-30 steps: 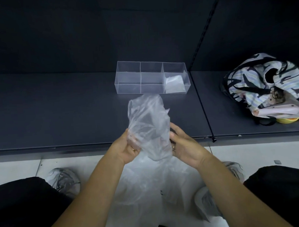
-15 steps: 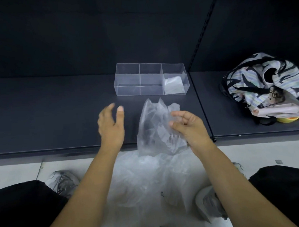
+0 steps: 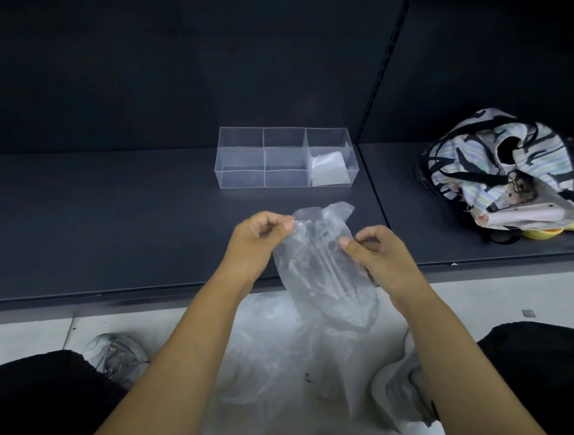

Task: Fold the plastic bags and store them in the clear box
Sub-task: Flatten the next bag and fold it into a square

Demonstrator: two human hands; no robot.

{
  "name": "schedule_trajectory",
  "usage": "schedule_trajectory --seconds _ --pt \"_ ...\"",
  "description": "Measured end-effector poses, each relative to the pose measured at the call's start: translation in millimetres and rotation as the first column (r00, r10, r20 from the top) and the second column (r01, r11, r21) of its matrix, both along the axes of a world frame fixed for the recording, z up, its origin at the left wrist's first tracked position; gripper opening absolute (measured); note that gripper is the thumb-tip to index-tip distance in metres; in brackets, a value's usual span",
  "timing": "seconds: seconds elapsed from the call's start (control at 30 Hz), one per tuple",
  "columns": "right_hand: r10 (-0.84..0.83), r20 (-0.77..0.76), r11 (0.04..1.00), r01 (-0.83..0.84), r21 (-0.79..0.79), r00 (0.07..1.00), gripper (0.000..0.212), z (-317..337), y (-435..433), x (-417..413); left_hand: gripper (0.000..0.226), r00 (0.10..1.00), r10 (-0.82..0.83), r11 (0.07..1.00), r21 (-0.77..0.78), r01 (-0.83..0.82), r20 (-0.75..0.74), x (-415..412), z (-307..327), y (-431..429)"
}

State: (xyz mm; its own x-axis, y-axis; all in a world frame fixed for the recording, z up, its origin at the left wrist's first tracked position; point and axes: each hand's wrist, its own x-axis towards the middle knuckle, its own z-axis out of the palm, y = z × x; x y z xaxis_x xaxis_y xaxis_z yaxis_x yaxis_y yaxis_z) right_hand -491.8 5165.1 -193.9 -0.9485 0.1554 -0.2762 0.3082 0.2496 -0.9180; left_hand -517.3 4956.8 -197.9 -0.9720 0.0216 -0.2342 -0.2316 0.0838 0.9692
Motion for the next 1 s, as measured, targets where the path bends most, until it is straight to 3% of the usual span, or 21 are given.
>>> schedule_trajectory --seconds 0.07,0.17,0.27,0.37,0.47,0.6,0.67,0.77,0.83,0.9,1.0 --pt "-0.048 0.049 0.996 0.043 0.083 0.998 0.045 -3.2 9.4 -5.4 0.011 0.997 -0.074 0.997 -0.002 0.074 0.008 3.8 2.3 -5.0" --pt "0.069 0.06 0.996 -0.066 -0.061 0.996 0.066 -2.2 14.2 -16.8 0.013 0.99 -0.138 0.99 -0.034 0.138 -0.004 6.0 3.8 -9.8" --pt "0.215 0.016 0.934 -0.201 -0.297 0.976 0.051 0.0 9.4 -26.3 0.014 0.984 -0.177 0.984 -0.024 0.177 -0.017 7.4 5.2 -11.3" --pt "0.195 0.054 0.884 -0.151 -0.442 0.979 0.029 1.4 2.1 -34.4 0.013 0.979 -0.203 0.979 -0.012 0.202 -0.013 8.8 5.1 -11.7" --pt "0.106 0.061 0.936 -0.079 -0.342 0.993 0.014 1.1 1.1 -40.0 0.013 0.983 -0.184 0.983 -0.023 0.183 -0.009 8.8 2.6 -15.2" --pt "-0.089 -0.01 0.956 0.083 -0.282 0.996 0.026 4.1 13.0 -43.9 0.011 1.0 -0.003 1.0 0.008 0.003 0.012 6.0 -6.3 -27.7" --pt "-0.172 -0.103 0.975 0.154 -0.163 0.98 0.026 3.9 17.8 -45.7 0.012 0.998 0.062 0.998 0.009 -0.062 0.013 4.4 -10.0 -32.3" --pt "-0.129 -0.269 0.978 0.167 0.125 0.954 0.025 1.0 17.9 -48.5 0.013 0.995 0.096 0.995 0.002 -0.096 0.012 3.0 -13.6 -33.5" --pt "-0.074 -0.316 0.961 0.153 0.231 0.946 0.022 2.4 16.6 -50.0 0.012 0.99 0.141 0.99 -0.007 -0.141 0.018 2.6 -14.2 -38.0" --pt "-0.027 -0.303 0.97 0.098 0.223 0.953 0.02 4.3 16.2 -52.1 0.012 0.989 0.143 0.985 -0.103 -0.138 0.041 1.7 -14.7 -48.7" --pt "0.048 -0.271 0.987 -0.004 0.161 0.961 0.017 6.0 11.2 -54.6 0.016 0.995 0.064 0.923 -0.384 -0.031 0.073 -2.7 -10.5 -59.7"
